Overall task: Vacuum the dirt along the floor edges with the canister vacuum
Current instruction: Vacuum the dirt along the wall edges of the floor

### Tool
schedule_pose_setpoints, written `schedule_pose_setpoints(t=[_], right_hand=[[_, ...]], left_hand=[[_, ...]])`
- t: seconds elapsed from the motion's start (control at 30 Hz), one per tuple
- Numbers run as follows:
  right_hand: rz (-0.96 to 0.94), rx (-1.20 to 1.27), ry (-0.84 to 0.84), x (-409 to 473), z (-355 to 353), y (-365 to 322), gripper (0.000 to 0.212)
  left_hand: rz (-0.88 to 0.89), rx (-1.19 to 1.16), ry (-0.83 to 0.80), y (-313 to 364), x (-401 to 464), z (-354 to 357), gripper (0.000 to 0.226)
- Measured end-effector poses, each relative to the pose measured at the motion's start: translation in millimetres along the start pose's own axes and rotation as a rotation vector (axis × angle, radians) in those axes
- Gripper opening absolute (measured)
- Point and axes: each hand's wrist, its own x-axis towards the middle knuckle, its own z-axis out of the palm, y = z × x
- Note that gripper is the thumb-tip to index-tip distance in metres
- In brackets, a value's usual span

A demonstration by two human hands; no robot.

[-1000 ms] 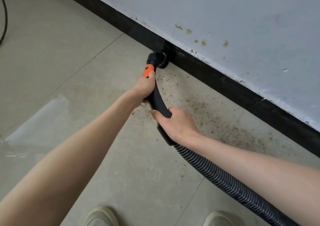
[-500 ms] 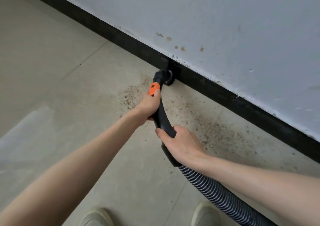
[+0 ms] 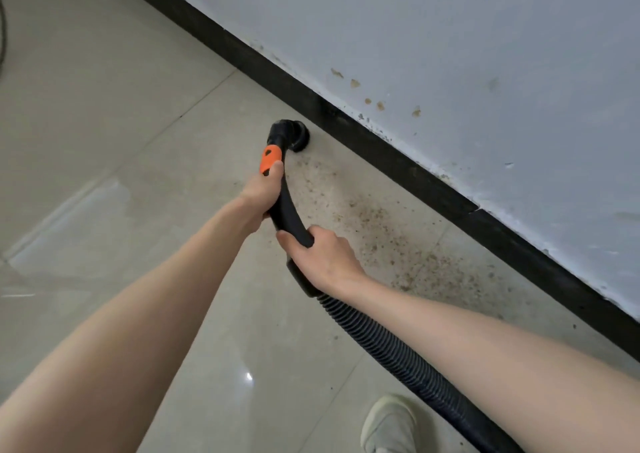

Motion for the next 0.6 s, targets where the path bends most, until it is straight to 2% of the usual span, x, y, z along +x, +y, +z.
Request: schedule_pose_setpoints(t=[0.07, 0.2, 0.27, 0.37, 0.47, 0.6], right_hand=[[-0.033, 0.042, -0.047, 6.6, 0.5, -12.9, 0.041], [0.019, 0.435, -0.299, 2.4, 19.3, -19.3, 0.05], [0.004, 0.51, -0.381, -7.2, 28.9, -15.4, 0.043], [-0.023, 0.548, -0.299, -24.3, 32.9, -2.8, 0.03], [-0.022, 0.484, -0.193, -43.7, 31.3, 18.3, 0.031], [0.011, 0.443, -0.113, -64.3, 32.6, 48.7, 0.035]], left_hand=[[0.027, -0.015, 0.044, 5.7, 14.5, -15.1, 0.057], [0.067, 0.036, 0.013, 12.7, 27.7, -41.8, 0.064], [0.073, 0.056, -0.009, 13.7, 24.5, -48.8, 0.066], [0.039, 0.032, -0.002, 8.7, 14.7, -43.8, 0.058], [0.033, 0.047, -0.028, -5.4, 0.5, -25.1, 0.05], [0.036, 0.058, -0.077, -28.7, -11.9, 2.1, 0.056]])
